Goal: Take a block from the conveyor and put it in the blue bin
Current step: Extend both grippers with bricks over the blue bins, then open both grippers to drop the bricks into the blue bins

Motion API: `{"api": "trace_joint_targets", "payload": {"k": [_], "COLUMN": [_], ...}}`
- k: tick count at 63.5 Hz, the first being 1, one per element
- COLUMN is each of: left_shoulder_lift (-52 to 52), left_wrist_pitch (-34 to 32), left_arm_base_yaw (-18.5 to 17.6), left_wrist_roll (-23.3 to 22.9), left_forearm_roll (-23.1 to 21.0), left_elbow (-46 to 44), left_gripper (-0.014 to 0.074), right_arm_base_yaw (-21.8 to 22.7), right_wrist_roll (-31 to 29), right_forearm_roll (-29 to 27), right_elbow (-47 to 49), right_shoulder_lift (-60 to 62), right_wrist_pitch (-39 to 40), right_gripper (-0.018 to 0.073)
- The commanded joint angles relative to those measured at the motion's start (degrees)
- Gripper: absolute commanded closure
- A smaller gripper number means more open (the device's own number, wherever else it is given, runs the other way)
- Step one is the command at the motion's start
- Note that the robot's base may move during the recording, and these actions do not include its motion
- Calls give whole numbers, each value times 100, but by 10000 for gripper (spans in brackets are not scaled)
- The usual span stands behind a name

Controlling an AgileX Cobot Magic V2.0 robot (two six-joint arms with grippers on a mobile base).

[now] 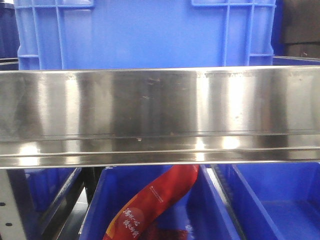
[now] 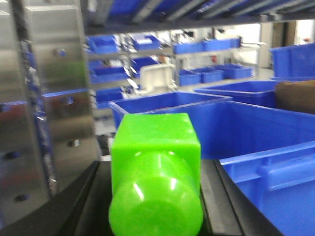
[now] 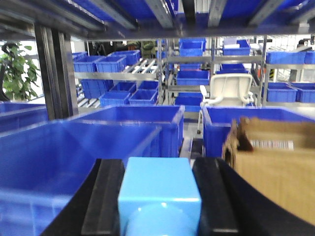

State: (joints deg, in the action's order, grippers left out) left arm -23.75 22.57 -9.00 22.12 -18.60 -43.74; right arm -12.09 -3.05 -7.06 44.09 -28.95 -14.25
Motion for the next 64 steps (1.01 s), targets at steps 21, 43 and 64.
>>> {"api": "trace_joint_targets", "payload": {"k": [21,43,64], "left_shoulder_lift": [-2465,-4527,-5235], "left_wrist_pitch": [-221,-1309,-1416], "left_arm_base_yaw": [-1626,-2398,-2398], "left_wrist_roll": [10,10,10], "left_forearm_roll": [-128,-128,-128], "left_elbow": [-1688,-2594,-2723], "left_gripper": [707,707,537], "right_arm_base_yaw": [-918,-1689,-1700], "right_wrist_roll": [-9,-9,-9], "right_forearm_roll": [-13,-13,-13], "right_elbow": [1486,2252,2263], "right_shoulder_lift": [-2154,-3967,-4578], "right_wrist_pitch": [56,285,647], "right_gripper": [721,721,527]}}
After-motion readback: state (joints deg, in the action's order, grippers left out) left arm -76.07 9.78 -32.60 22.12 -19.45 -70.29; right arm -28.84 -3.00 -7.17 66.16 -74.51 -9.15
